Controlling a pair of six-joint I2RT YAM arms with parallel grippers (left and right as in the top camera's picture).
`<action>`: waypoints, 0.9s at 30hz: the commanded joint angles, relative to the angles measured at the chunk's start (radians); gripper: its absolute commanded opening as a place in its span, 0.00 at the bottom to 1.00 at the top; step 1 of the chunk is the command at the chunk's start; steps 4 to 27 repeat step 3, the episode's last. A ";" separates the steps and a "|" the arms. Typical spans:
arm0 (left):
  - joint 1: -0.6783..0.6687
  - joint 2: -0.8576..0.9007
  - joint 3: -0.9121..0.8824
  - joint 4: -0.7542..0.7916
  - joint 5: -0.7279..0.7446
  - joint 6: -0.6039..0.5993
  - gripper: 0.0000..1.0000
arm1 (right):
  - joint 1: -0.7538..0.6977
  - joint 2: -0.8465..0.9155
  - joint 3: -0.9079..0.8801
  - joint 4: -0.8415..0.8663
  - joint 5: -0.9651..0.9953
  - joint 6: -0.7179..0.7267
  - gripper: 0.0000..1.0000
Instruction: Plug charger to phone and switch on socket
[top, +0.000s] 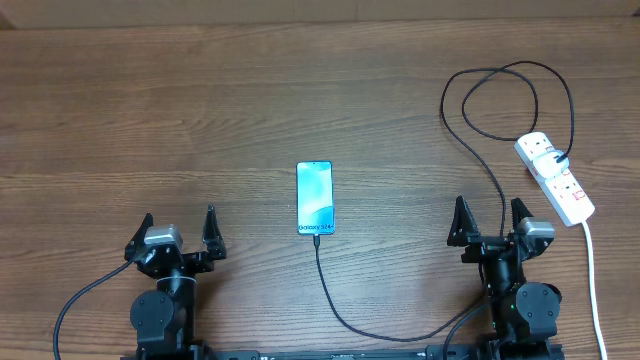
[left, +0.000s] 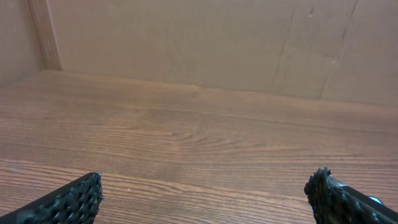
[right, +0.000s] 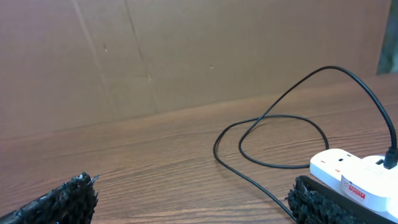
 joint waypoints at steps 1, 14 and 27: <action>0.005 -0.008 -0.006 0.004 0.001 0.022 1.00 | 0.005 -0.012 -0.010 0.005 -0.001 -0.005 1.00; 0.005 -0.008 -0.006 0.004 0.001 0.023 1.00 | 0.005 -0.012 -0.010 0.005 -0.001 -0.005 1.00; 0.005 -0.008 -0.006 0.004 0.001 0.023 1.00 | 0.005 -0.012 -0.010 0.005 -0.001 -0.005 1.00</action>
